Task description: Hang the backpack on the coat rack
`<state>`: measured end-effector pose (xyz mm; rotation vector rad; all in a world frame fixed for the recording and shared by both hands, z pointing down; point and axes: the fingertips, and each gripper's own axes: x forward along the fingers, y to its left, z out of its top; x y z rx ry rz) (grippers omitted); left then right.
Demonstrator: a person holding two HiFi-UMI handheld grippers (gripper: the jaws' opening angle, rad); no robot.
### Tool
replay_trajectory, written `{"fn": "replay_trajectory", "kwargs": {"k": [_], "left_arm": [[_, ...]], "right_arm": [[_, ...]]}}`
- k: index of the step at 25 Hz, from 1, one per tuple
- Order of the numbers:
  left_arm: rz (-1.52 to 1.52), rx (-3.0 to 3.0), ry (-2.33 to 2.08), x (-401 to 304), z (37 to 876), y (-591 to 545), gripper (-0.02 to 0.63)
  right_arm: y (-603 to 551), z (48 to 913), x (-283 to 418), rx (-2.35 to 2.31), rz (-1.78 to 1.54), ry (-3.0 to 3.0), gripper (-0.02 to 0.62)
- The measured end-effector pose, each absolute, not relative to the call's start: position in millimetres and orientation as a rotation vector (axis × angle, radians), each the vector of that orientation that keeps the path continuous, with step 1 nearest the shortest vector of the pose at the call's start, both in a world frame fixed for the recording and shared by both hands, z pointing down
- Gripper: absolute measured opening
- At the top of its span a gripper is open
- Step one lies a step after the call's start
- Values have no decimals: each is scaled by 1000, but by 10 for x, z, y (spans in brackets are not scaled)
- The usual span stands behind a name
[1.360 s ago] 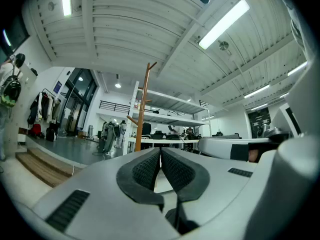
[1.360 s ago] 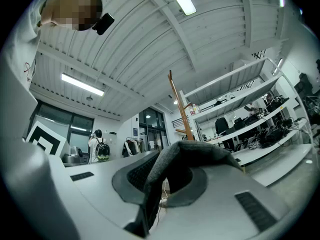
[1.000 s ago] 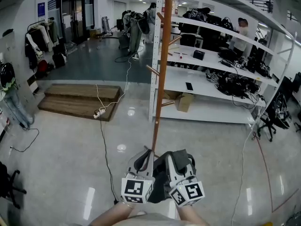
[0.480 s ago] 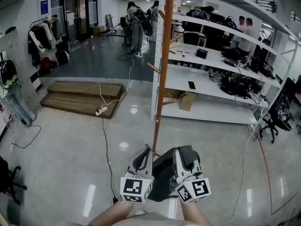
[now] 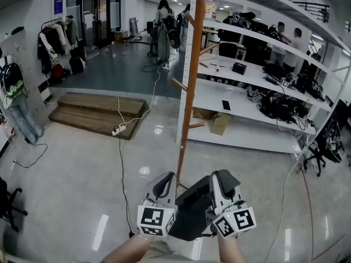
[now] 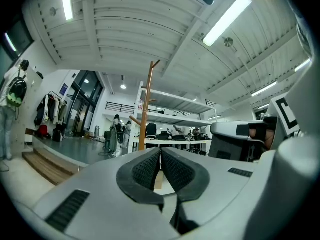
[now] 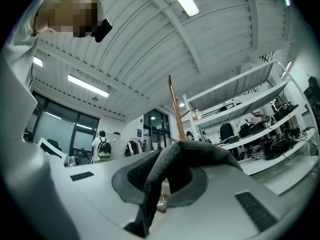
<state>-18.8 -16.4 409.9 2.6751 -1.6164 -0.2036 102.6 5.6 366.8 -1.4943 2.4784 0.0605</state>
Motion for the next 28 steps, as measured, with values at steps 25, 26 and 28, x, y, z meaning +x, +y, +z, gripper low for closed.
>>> {"fn": "replay_trajectory", "kwargs": {"k": [25, 26, 28], "left_arm": [[-186, 2723, -1473, -108, 4096, -2006, 21], [-180, 2730, -1462, -94, 4094, -2066, 21], [-171, 2737, -1457, -86, 4098, -2192, 21]], "right_arm": [[-1434, 3403, 1240, -1559, 124, 2440, 37], [-1470, 3387, 1241, -1562, 133, 2440, 37], [-1547, 3357, 1254, -1561, 143, 2435, 37]]}}
